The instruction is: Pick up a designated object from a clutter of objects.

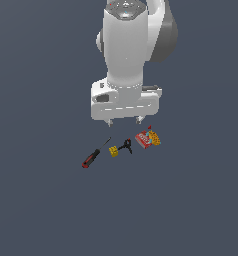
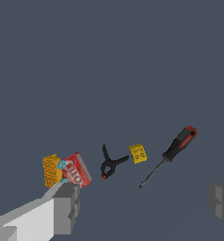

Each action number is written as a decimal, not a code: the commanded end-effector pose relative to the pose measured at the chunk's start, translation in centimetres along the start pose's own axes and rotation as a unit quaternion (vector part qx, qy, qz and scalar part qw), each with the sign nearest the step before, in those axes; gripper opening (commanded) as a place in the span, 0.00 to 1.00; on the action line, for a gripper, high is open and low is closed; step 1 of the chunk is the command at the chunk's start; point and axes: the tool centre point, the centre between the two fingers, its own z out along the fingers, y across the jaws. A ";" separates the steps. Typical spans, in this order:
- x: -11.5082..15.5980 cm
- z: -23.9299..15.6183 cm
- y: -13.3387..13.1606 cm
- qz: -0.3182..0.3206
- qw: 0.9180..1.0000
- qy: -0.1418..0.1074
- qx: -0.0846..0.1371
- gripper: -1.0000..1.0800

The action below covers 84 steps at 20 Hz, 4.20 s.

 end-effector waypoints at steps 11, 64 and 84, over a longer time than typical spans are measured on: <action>-1.6 13.1 3.3 -0.094 0.995 -0.010 -0.007 0.96; -4.2 23.6 4.7 -0.154 0.988 -0.012 -0.010 0.00; -5.0 8.4 5.7 -0.152 0.988 -0.014 -0.010 0.00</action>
